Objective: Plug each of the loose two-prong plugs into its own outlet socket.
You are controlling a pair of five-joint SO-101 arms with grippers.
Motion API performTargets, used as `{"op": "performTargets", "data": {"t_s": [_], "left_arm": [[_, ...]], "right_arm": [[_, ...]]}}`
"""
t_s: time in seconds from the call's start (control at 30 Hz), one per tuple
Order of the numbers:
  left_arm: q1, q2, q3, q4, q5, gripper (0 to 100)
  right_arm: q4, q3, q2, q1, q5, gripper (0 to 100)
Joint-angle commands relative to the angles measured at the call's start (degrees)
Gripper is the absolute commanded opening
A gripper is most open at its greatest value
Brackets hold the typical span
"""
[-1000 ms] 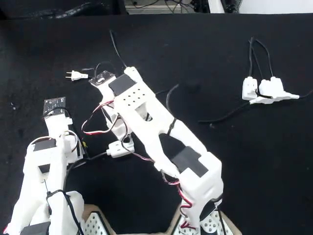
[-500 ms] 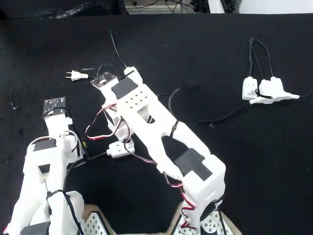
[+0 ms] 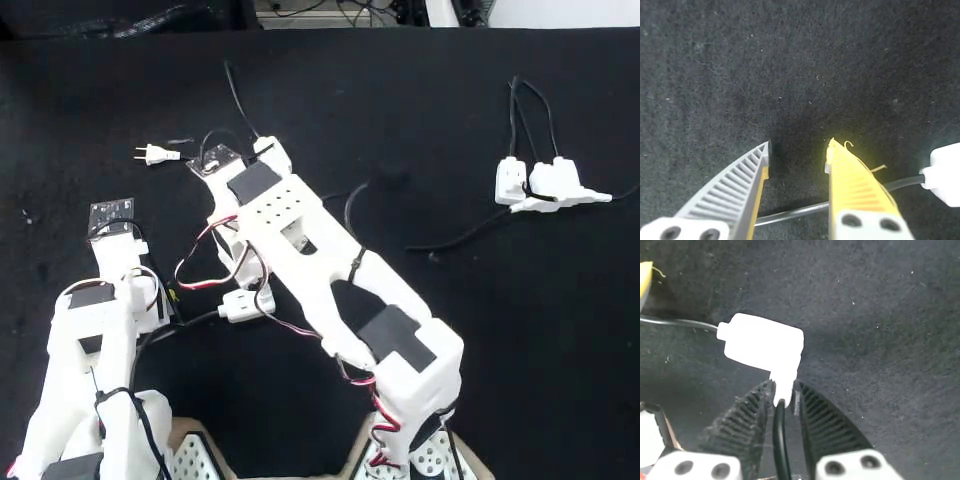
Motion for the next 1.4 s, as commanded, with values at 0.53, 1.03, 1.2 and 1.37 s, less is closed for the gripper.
{"op": "performTargets", "data": {"t_s": [0.53, 1.03, 1.2, 1.37], "left_arm": [[-0.7, -1.9, -0.5, -0.6, 0.2, 19], [-0.7, -1.9, -0.5, -0.7, 0.2, 19], [-0.7, -1.9, -0.5, -0.9, 0.2, 19], [-0.7, -1.9, -0.5, -1.0, 0.2, 19]], "right_arm": [[-5.7, 8.1, -9.1, -0.9, -4.3, 1.0], [-9.9, 13.7, -14.6, -1.0, -2.9, 1.0], [-10.7, 16.5, -18.9, -0.9, -2.9, 1.0], [-10.7, 16.7, -19.6, -0.9, -2.6, 1.0]]}}
